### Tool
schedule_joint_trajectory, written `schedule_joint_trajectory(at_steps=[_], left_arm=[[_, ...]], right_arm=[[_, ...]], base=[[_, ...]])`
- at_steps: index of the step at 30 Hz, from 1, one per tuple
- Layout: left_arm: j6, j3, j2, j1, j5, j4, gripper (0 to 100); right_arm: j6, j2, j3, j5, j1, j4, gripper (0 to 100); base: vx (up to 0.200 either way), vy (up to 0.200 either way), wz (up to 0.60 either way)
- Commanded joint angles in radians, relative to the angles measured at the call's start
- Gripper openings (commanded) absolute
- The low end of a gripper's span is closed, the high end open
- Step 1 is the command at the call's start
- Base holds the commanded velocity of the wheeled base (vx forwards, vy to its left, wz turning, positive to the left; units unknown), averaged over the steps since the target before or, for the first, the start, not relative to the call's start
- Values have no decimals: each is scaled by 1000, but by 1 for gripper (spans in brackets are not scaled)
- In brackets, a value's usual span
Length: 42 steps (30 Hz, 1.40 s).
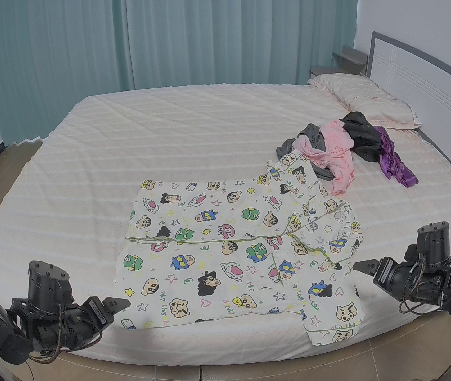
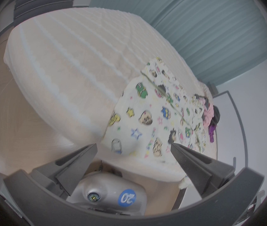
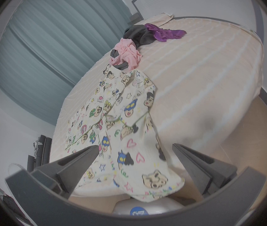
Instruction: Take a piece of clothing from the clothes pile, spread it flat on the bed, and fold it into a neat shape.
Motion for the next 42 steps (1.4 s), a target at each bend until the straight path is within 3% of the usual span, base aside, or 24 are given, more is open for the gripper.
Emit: schedule_joint_trajectory(at_steps=[1, 10, 22, 29, 36, 37, 42], left_arm=[[-3, 18, -6, -29, 0, 17, 100], [-78, -63, 190, -51, 10, 11, 100], [-85, -136, 344, -54, 79, -6, 100], [-125, -145, 425, -51, 135, -143, 100], [-125, -134, 442, -48, 167, -195, 100], [-125, -131, 439, -48, 167, -195, 0], [-127, -100, 399, -48, 188, -195, 0]], right_arm=[[10, -49, 43, 0, 11, -1, 100], [13, -49, 50, 2, 22, 0, 100], [13, -49, 53, 2, 23, -1, 100], [13, -51, 53, 2, 28, -1, 100], [13, -52, 53, 0, 28, -1, 100], [13, -52, 53, 0, 28, -1, 100], [12, -51, 53, -1, 27, -1, 100]], base=[[0, 0, 0], [0, 0, 0], [0, 0, 0], [0, 0, 0], [0, 0, 0], [0, 0, 0], [0, 0, 0]])
